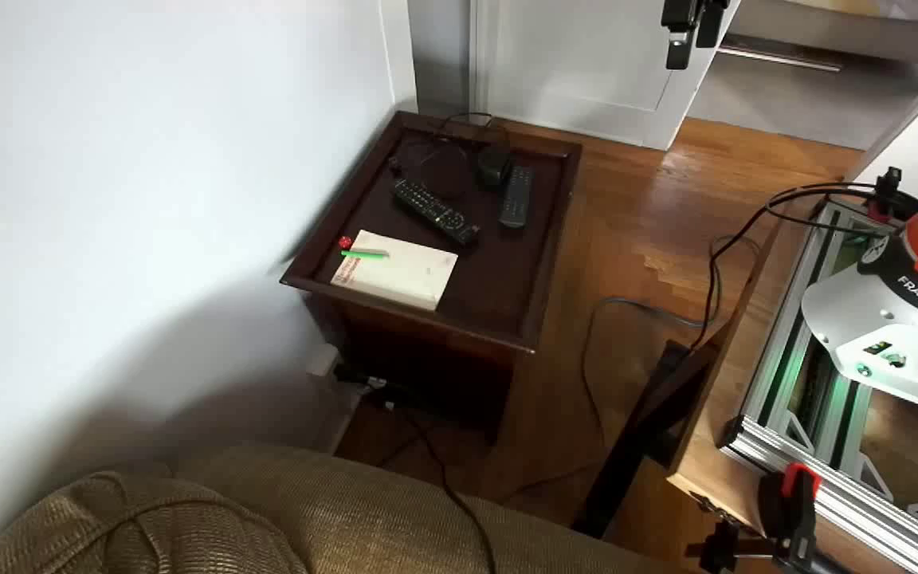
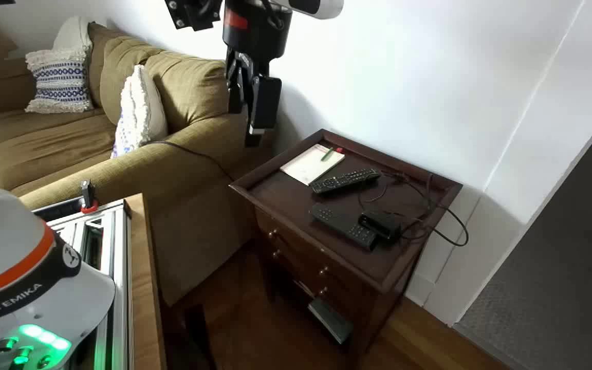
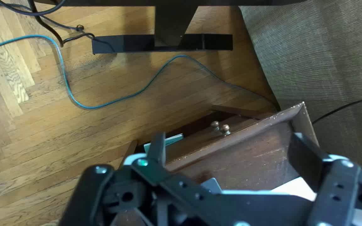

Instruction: Move the black clock a little to the right

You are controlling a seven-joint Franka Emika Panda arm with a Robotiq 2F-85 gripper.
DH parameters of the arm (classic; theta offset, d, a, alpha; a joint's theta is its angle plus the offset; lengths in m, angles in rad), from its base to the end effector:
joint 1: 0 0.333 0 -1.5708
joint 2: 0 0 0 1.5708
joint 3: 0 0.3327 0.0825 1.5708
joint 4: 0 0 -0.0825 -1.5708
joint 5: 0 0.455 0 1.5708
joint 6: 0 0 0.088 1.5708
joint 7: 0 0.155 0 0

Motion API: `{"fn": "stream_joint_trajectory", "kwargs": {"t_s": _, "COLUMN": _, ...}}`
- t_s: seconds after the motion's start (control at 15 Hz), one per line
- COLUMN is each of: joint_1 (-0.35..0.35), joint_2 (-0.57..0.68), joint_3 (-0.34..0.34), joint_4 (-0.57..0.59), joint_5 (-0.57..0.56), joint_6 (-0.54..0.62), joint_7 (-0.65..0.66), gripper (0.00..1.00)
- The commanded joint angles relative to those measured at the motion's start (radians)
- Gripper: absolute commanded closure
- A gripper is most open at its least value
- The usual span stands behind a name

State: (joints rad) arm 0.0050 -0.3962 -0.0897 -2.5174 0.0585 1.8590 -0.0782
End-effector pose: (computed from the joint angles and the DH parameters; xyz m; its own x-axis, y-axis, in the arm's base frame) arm 0.4229 -0.0256 0.3314 0.9672 -0.0049 -0.2540 -0.0325 -0.9940 -0.1044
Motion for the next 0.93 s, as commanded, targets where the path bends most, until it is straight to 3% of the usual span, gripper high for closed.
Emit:
{"fn": "stream_joint_trajectory", "kwargs": {"t_s": 0.0, "joint_1": -0.013, "joint_2": 0.001, "joint_3": 0.012, "joint_4": 0.002, "joint_5": 0.004, "joint_6": -0.003, "joint_7": -0.004, "gripper": 0.00}}
{"fn": "stream_joint_trajectory", "kwargs": {"t_s": 0.53, "joint_1": -0.013, "joint_2": 0.001, "joint_3": 0.012, "joint_4": 0.002, "joint_5": 0.004, "joint_6": -0.003, "joint_7": -0.004, "gripper": 0.00}}
{"fn": "stream_joint_trajectory", "kwargs": {"t_s": 0.87, "joint_1": 0.028, "joint_2": 0.092, "joint_3": 0.067, "joint_4": 0.054, "joint_5": -0.049, "joint_6": 0.169, "joint_7": -0.081, "gripper": 0.00}}
